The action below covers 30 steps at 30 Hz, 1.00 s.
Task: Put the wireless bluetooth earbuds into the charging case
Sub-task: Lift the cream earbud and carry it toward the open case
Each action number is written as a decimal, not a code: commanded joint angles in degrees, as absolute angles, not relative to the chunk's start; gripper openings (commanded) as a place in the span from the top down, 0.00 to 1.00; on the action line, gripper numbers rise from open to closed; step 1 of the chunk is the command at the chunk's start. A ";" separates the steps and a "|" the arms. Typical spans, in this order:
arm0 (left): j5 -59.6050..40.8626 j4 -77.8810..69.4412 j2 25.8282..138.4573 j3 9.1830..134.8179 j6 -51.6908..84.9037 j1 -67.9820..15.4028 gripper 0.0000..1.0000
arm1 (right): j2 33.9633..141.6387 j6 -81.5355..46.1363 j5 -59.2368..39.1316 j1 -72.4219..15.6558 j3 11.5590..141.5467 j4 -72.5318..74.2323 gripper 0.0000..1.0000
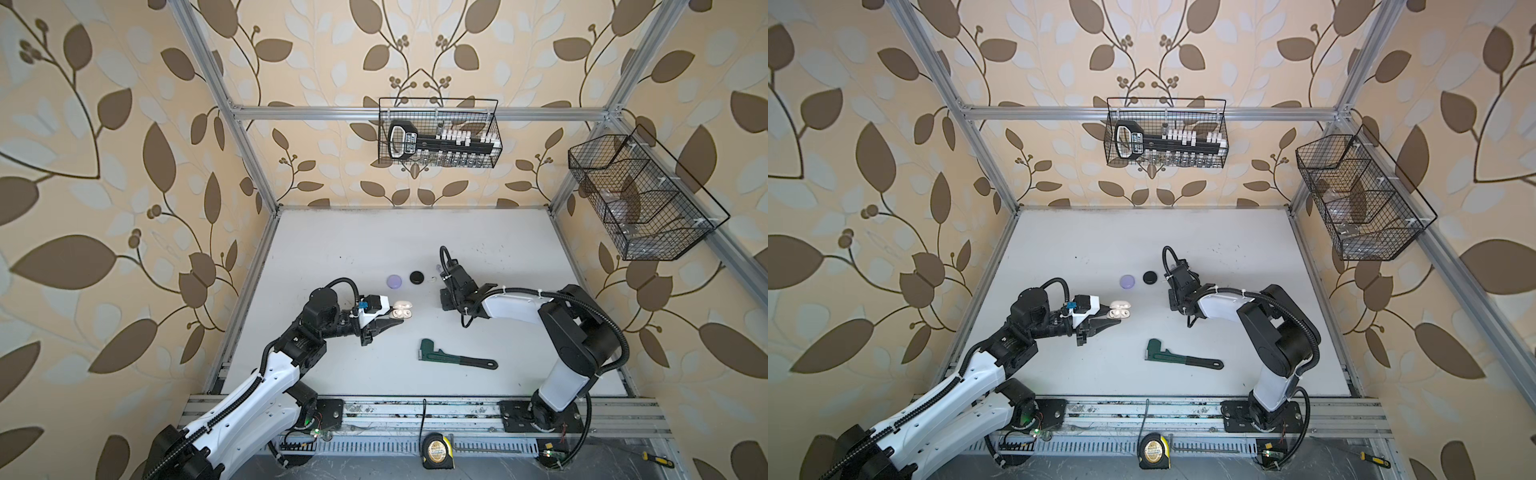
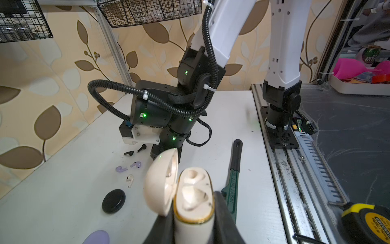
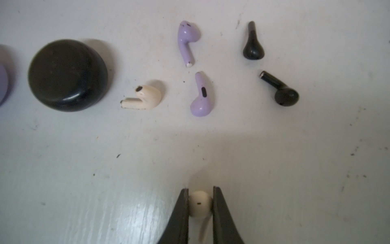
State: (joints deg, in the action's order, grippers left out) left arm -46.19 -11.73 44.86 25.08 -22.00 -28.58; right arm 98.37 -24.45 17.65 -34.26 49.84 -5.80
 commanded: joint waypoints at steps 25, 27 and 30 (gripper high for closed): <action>-36.50 -44.53 50.72 23.97 12.60 -29.25 1.00 | 53.06 -28.04 29.06 -46.89 42.02 -0.42 0.87; -36.08 -41.36 50.97 25.31 11.56 -29.26 1.00 | 53.00 -27.91 28.63 -47.72 41.92 0.74 0.88; -36.93 -41.72 51.34 25.26 10.86 -29.27 1.00 | 53.42 -27.69 28.31 -49.23 42.01 2.54 0.89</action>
State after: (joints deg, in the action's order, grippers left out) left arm -36.93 -38.74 51.72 23.81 10.07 -28.58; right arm 53.19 -28.47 28.51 -47.22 42.72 -0.99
